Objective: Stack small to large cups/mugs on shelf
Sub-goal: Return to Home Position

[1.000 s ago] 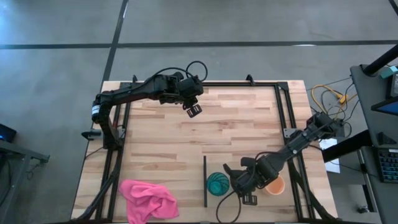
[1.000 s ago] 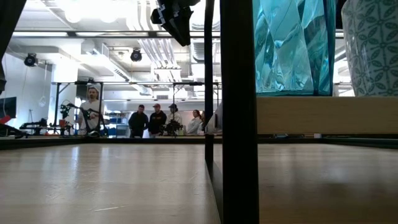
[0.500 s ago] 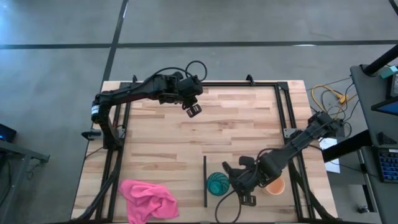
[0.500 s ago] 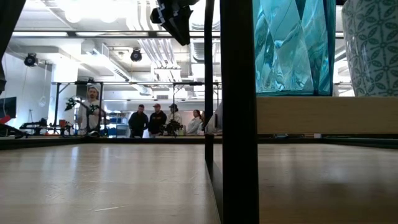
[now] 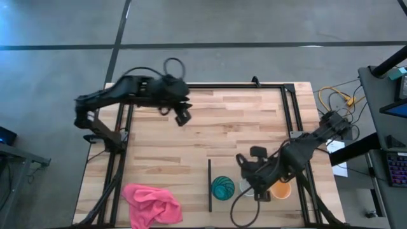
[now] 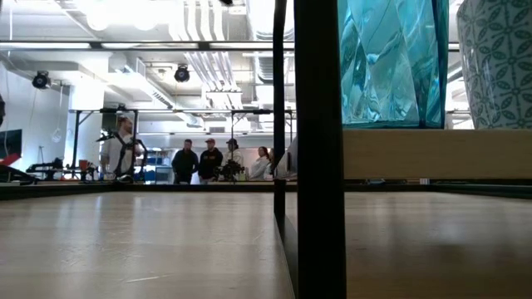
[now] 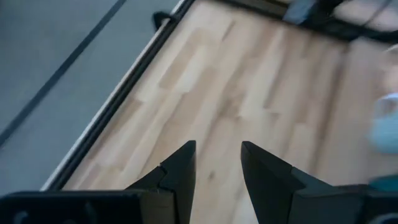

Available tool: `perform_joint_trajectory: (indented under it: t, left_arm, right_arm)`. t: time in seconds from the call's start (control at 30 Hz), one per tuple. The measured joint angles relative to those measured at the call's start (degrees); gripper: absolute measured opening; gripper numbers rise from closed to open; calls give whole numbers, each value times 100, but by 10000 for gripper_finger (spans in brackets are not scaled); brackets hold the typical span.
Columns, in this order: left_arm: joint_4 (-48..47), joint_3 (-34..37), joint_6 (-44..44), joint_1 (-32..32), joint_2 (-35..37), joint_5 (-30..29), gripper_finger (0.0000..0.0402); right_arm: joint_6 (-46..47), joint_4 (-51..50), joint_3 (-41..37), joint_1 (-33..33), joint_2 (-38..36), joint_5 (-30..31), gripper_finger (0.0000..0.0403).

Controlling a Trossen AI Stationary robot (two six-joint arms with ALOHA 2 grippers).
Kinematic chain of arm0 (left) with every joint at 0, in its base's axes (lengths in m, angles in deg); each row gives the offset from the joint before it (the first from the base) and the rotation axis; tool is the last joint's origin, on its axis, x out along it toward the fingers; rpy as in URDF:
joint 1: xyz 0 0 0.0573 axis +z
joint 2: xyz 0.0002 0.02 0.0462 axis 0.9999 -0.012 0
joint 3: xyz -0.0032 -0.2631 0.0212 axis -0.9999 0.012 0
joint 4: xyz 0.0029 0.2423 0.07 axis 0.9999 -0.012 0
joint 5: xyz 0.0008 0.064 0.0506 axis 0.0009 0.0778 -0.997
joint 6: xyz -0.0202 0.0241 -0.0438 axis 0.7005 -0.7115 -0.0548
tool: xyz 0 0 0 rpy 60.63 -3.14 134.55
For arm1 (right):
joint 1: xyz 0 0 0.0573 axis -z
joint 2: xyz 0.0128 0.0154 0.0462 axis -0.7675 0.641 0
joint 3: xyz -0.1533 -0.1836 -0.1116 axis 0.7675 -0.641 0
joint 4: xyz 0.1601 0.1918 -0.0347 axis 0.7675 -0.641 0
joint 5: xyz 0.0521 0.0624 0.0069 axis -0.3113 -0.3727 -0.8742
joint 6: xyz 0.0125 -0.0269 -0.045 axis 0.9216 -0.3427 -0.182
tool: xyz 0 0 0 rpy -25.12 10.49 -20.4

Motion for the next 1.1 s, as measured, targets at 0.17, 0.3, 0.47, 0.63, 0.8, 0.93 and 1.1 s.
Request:
perform_joint_trajectory:
  t: [0.17,0.3,0.47,0.63,0.8,0.93,1.1]
  left_arm:
    - [93,0,62,-350,760,365,114]
    - [53,3,53,-659,1246,473,114]
    - [57,15,316,-828,1646,464,114]
    - [57,33,-253,-843,1744,461,114]
    - [85,282,-841,-846,1791,596,114]
    - [524,1058,-910,-848,2119,989,114]
    - [2274,2669,-771,-850,3010,1749,114]
  right_arm:
    - [-306,-683,374,-2,-151,576,9]
    - [-353,-1055,401,1,-310,1482,9]
    - [-363,-1281,365,98,-623,2135,9]
    - [-342,-1239,270,321,-1250,2549,9]
    - [-686,-450,-176,471,-2176,2687,9]
    - [-1275,837,-1058,517,-3057,2703,9]
    - [-1459,2161,-2369,569,-4065,2685,9]
